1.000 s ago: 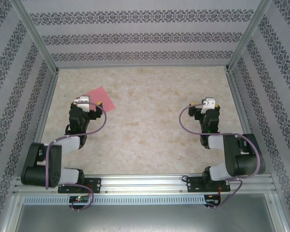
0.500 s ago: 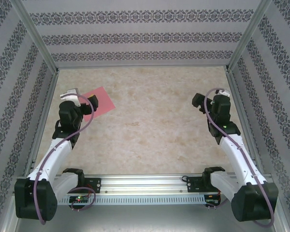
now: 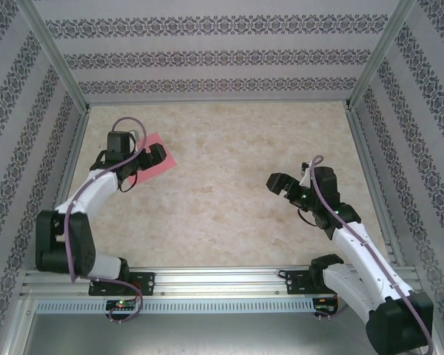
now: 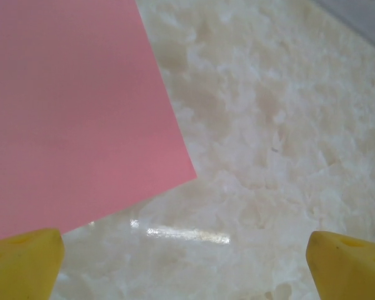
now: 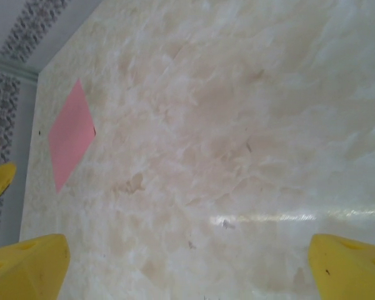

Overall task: Fold a paper plane with a square sheet of paper (pick it up from the middle)
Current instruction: Move the square sheet of paper to the center of the table.

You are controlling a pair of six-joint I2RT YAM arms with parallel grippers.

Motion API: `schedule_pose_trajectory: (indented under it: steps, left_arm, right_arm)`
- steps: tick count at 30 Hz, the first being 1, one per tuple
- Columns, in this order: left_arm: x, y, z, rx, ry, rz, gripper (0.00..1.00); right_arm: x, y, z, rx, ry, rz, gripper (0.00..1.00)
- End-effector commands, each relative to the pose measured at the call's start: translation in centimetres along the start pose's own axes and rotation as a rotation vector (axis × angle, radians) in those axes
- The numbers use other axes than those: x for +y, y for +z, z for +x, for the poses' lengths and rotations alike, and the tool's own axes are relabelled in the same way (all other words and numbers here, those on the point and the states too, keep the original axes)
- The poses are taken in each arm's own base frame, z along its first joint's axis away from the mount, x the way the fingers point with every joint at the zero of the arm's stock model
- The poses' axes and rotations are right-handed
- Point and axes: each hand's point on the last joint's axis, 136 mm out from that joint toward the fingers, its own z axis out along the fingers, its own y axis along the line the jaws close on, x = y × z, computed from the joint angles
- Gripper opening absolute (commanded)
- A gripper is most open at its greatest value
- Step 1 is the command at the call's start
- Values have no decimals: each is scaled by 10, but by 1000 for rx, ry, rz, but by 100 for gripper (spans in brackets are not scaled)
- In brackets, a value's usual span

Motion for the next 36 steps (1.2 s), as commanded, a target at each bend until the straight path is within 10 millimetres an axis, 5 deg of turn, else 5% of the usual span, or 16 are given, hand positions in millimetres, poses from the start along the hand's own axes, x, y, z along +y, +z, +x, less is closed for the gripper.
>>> schedule_pose_trajectory:
  steps: [1, 12, 20, 27, 36]
  left_arm:
    - [1, 15, 18, 138, -20, -15, 100]
    - [23, 91, -23, 209, -3, -174, 100]
    - [19, 133, -18, 293, -44, -112, 100]
    - [-3, 137, 46, 434, -47, -3, 100]
    - [-95, 130, 161, 604, 145, 138, 100]
  right_arm:
    - [12, 10, 4, 33, -26, 17, 98]
    - [41, 64, 17, 135, -157, 121, 98]
    - [38, 89, 16, 157, -142, 175, 98]
    - [15, 92, 14, 104, -48, 293, 98]
    - [-14, 57, 31, 43, 63, 356, 98]
